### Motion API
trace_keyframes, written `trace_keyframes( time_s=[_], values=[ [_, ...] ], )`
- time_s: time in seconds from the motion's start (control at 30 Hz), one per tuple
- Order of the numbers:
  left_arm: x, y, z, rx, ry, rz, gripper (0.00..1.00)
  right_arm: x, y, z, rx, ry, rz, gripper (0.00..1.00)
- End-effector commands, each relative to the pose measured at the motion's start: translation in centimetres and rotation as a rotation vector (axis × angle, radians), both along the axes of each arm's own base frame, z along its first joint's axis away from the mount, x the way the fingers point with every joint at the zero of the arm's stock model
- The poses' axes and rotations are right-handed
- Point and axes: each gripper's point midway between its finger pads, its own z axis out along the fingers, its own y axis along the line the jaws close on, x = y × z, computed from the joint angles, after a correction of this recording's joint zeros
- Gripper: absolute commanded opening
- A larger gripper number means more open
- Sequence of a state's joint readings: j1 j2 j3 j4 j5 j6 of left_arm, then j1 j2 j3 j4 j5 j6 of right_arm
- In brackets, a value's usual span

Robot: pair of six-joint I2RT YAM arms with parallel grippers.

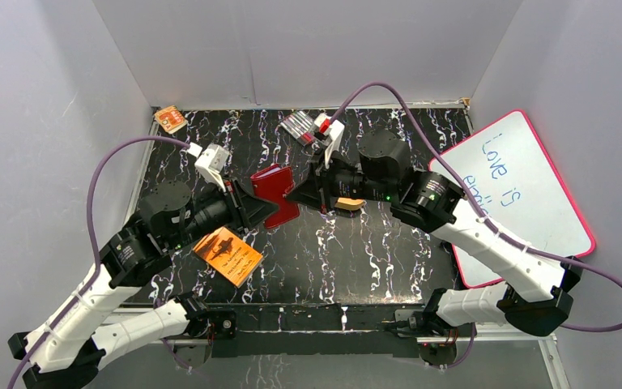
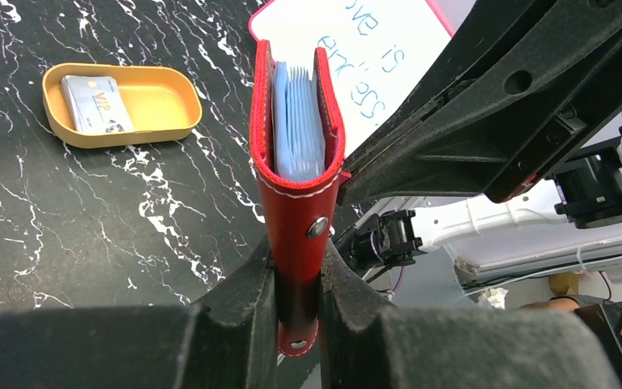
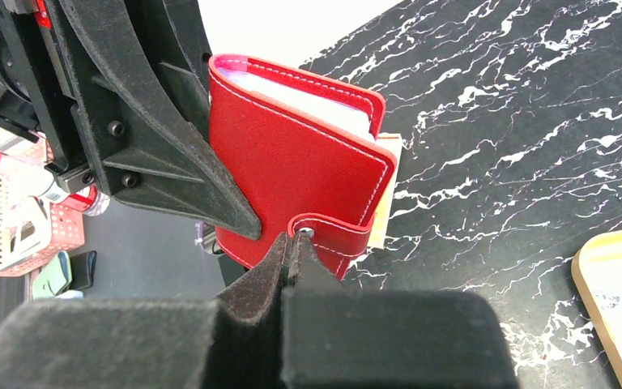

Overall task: Put the credit cards into the card holder
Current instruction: Close the card holder.

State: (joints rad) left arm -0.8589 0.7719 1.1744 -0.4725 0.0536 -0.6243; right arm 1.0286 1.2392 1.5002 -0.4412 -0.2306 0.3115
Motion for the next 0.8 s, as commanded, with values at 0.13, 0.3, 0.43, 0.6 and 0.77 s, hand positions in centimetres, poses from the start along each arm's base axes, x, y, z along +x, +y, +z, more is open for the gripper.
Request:
trace_keyframes(
  time_s=[0.13,0.3,0.43,0.6,0.77],
  values=[
    [-1.7,-1.3,5.3,-0.147,-0.092,-0.116,0.0,-0.3,1.1,0.9,0.024,0.007,0.027,0.0],
    [-2.2,-1.7,5.6,-0.16,-0.089,-0.152,0.0,-0.2,1.3,0.6,0.023,0.018,0.024,0.0],
    [-2.5,-2.2,5.5,-0.161,-0.077,-0.184,0.0,-0.3,1.5,0.6,0.027,0.026,0.029,0.0],
    [-3.1,-3.0,5.6,-0.175,-0.069,-0.241,0.0,-0.3,1.8,0.2,0.022,0.037,0.03,0.0],
    [-3.9,-3.4,6.5,-0.204,-0.081,-0.293,0.0,-0.2,2.1,-0.4,0.009,0.053,0.028,0.0]
  ],
)
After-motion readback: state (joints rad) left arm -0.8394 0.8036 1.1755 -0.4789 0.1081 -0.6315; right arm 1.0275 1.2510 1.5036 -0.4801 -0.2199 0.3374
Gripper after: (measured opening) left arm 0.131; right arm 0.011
